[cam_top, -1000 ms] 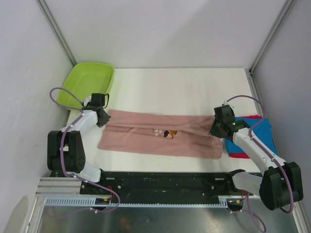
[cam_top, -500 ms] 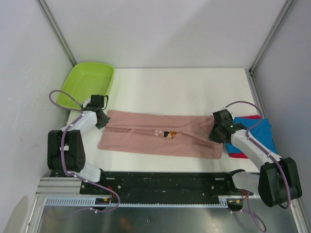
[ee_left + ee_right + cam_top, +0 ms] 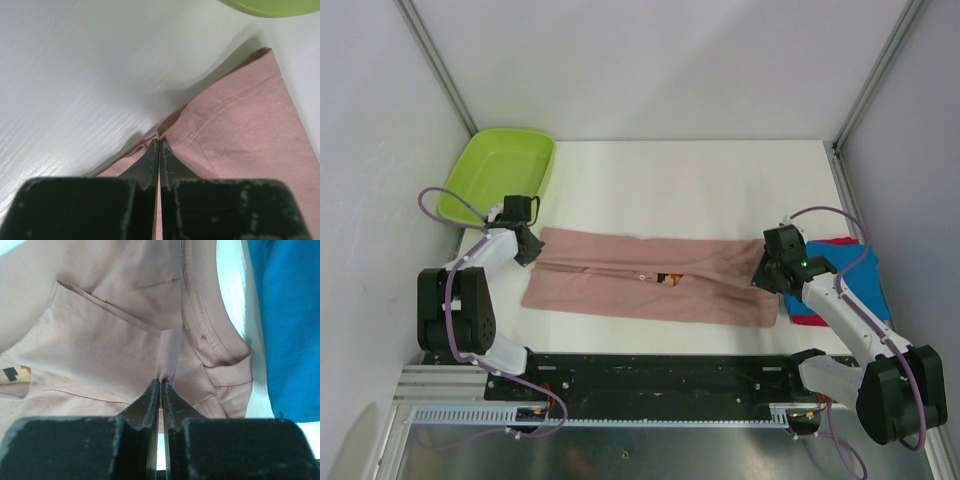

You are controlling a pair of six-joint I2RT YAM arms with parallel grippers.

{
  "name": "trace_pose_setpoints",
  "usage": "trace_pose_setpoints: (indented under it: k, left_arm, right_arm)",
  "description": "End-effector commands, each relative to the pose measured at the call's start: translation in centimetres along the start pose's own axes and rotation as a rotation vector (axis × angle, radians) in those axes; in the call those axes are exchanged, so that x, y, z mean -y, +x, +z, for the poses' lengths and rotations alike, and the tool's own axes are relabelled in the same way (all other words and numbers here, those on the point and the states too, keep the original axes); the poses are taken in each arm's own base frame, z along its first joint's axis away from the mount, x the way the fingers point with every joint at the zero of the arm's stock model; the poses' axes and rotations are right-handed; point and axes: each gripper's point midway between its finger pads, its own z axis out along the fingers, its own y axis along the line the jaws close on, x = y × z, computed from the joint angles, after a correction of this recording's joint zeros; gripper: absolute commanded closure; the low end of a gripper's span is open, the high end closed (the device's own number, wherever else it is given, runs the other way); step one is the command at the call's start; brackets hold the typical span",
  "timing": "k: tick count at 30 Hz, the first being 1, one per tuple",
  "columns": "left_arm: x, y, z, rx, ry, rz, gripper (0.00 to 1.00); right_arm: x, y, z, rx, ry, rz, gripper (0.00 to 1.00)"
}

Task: Fold and stack the t-shirts
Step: Fold the other side of the tshirt into a rectangle

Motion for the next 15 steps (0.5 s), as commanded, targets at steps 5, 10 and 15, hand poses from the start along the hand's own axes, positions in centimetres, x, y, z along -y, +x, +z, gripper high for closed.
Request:
trace_pose_setpoints:
  k: [5, 10, 15]
  left_arm:
    - [-0.1, 0.4, 0.2, -0.02, 0.014, -0.014, 0.81]
    - [0.9, -0.5, -1.0, -0.003, 0.072, 0.006, 0.51]
    - [1.8, -1.7, -2.3, 0.025, 0.125, 0.051, 0.43]
  right_arm:
    - [-0.2, 0.5, -0.1, -0.007, -0.022, 0.007, 0.56]
    - [-2.1, -1.5, -1.0, 0.059, -0.096, -0.006, 0.5]
    - [-5.1, -4.0, 1.0, 0.096, -0.129, -0.061, 0.52]
